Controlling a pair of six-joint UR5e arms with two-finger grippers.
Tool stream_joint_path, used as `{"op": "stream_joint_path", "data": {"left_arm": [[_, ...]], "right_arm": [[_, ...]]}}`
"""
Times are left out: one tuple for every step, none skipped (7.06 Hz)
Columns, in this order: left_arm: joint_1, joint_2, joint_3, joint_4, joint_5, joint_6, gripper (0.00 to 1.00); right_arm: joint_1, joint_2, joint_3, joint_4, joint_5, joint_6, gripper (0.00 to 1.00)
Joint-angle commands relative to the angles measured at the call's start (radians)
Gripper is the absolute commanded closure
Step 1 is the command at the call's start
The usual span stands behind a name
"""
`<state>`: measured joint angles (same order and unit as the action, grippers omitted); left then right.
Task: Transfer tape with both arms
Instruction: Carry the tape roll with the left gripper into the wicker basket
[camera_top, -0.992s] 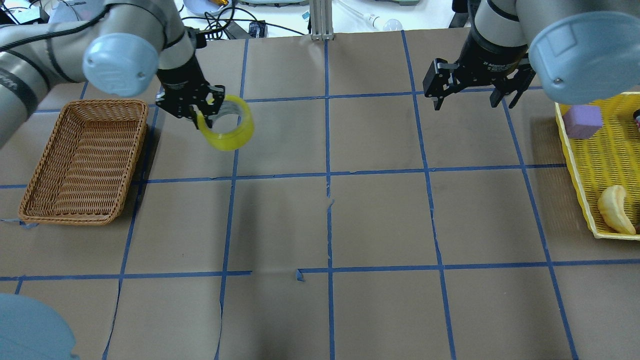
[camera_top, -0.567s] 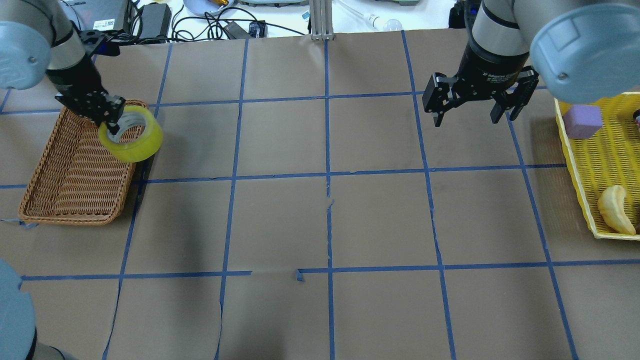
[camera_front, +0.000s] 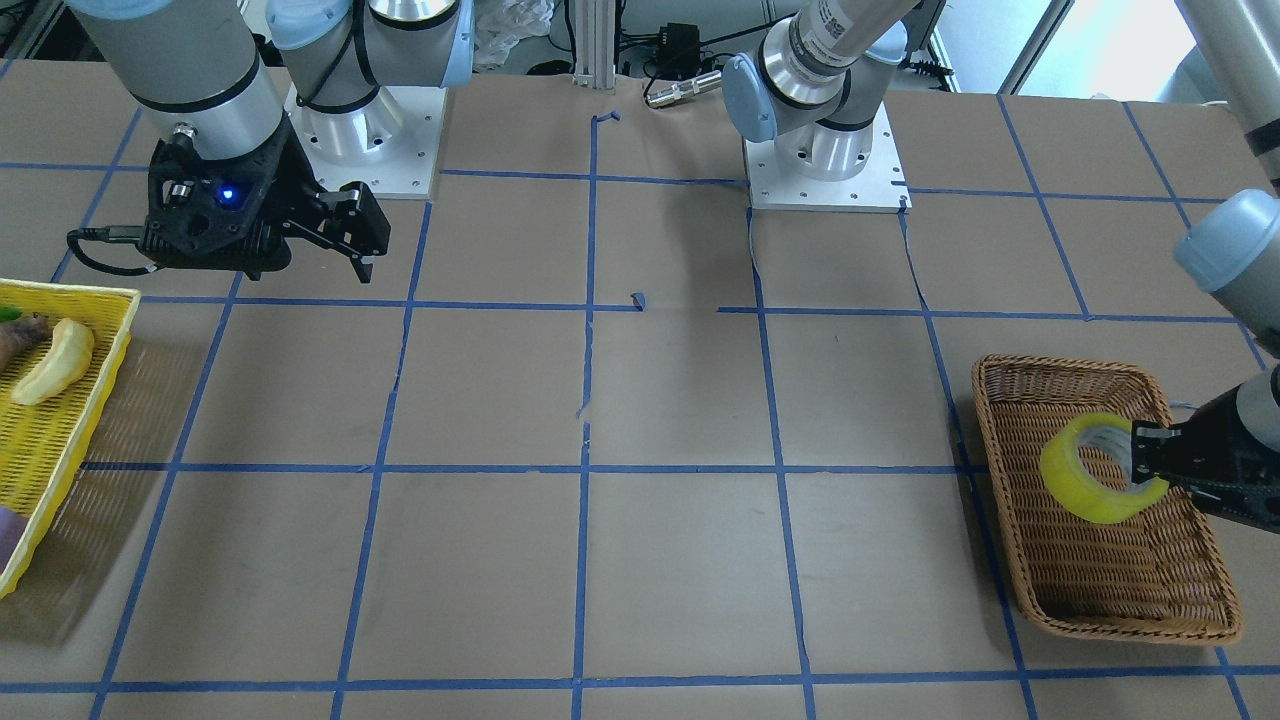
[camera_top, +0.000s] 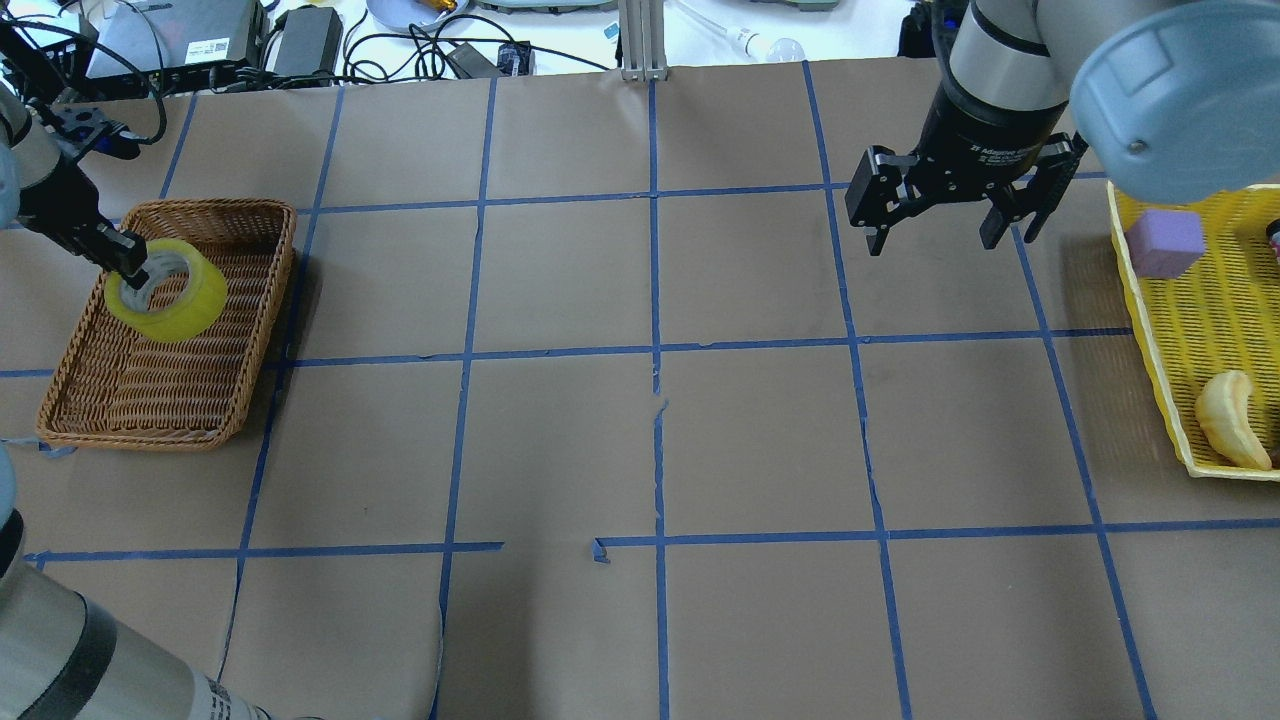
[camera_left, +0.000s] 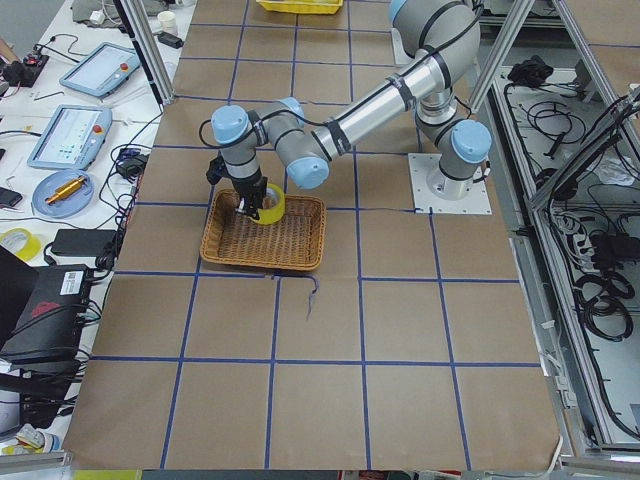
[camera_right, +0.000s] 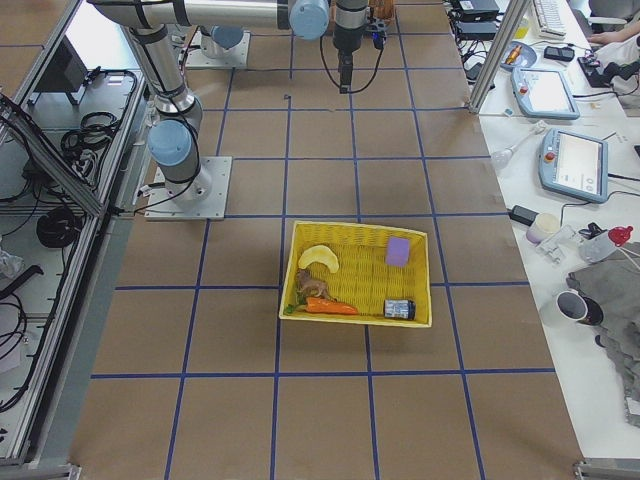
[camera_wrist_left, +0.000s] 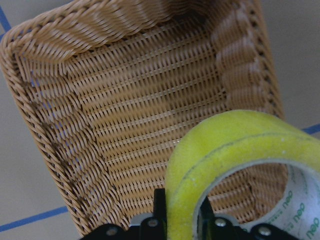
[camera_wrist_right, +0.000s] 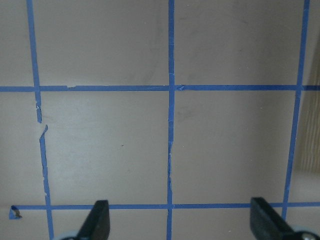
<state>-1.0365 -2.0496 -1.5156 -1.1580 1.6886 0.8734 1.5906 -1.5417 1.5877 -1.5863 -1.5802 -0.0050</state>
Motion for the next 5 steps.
{"op": "stream_joint_path", "data": {"left_arm": [[0.024,-0.058,-0.037,0.053,-0.003,0.004,1.00],[0.024,-0.060,-0.044,0.052,0.000,-0.013,0.37],[0.024,-0.047,-0.043,0.040,0.002,-0.008,0.00],[0.020,-0.018,-0.031,-0.018,0.002,-0.016,0.00],[0.000,0.030,-0.026,-0.078,-0.004,-0.027,0.00]], "right_arm": [[-0.006,0.000,-0.002,-0.001,0.017,-0.056,0.00],[-0.007,0.000,-0.002,0.000,0.014,-0.055,0.00],[-0.011,-0.002,0.000,0.003,0.014,-0.053,0.00],[-0.011,-0.002,0.000,0.020,0.011,-0.053,0.00],[-0.011,-0.002,0.000,0.022,0.011,-0.052,0.00]]}}
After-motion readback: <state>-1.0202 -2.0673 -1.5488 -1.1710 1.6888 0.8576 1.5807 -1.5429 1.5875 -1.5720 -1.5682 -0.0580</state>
